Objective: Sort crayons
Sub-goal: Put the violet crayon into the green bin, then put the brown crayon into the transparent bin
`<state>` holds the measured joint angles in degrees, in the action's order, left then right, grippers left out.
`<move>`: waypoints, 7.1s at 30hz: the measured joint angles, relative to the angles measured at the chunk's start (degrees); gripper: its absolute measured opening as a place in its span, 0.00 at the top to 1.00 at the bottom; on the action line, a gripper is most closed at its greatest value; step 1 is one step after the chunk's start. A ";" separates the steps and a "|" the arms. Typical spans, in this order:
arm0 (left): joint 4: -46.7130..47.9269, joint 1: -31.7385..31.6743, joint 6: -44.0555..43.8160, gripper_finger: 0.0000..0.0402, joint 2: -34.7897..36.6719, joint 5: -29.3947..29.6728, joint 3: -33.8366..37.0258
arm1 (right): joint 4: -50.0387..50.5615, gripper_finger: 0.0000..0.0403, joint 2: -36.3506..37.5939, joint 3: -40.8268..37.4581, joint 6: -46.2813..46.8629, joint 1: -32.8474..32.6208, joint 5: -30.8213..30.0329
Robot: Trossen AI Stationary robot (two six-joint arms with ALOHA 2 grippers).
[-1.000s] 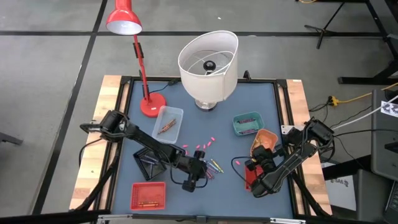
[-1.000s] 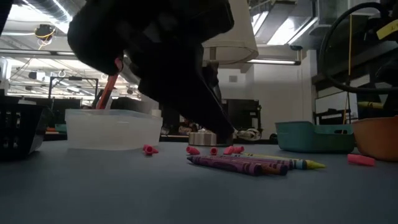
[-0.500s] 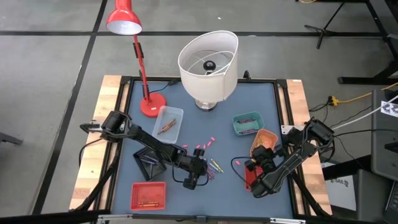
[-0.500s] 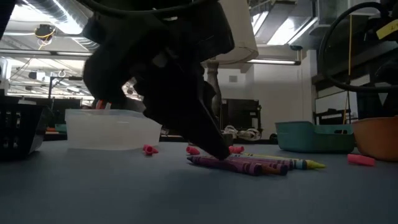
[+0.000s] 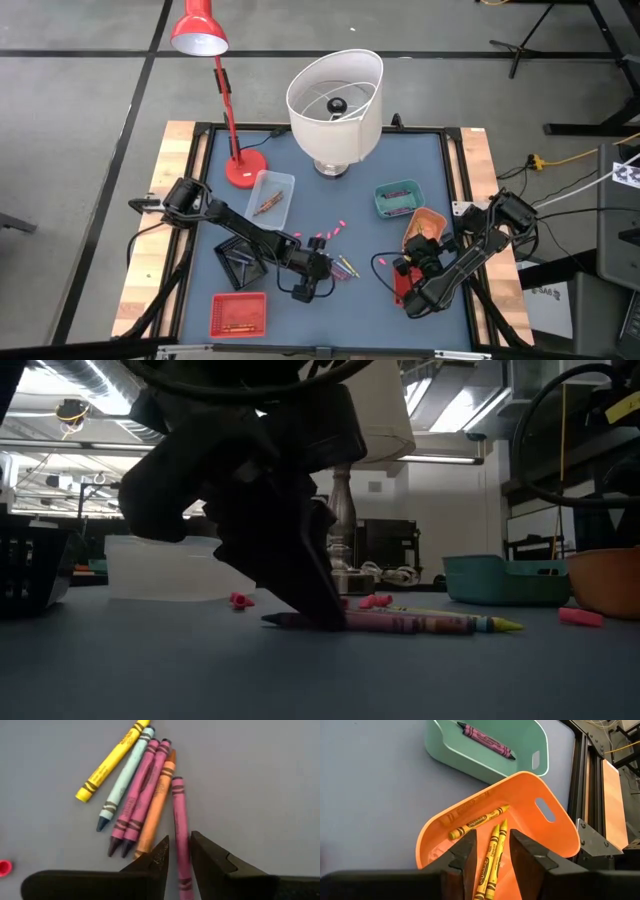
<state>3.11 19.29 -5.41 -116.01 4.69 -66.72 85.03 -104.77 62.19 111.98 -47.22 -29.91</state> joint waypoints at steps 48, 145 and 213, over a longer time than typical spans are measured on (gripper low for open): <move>-14.59 -0.30 -4.96 0.99 -1.85 0.26 0.15 | 4.97 0.72 0.53 20.28 -39.68 -0.02 -13.67; 33.04 -6.08 -2.99 0.79 1.64 -9.21 -22.88 | -59.48 0.72 28.57 -16.61 -57.68 6.35 -22.99; 6.72 -2.19 -2.99 0.97 0.50 -2.54 -1.49 | -71.82 0.72 14.86 -17.33 -61.31 11.37 -21.88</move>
<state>9.83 17.10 -8.40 -115.50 2.15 -68.20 13.22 -89.91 44.86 50.68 -35.86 -51.79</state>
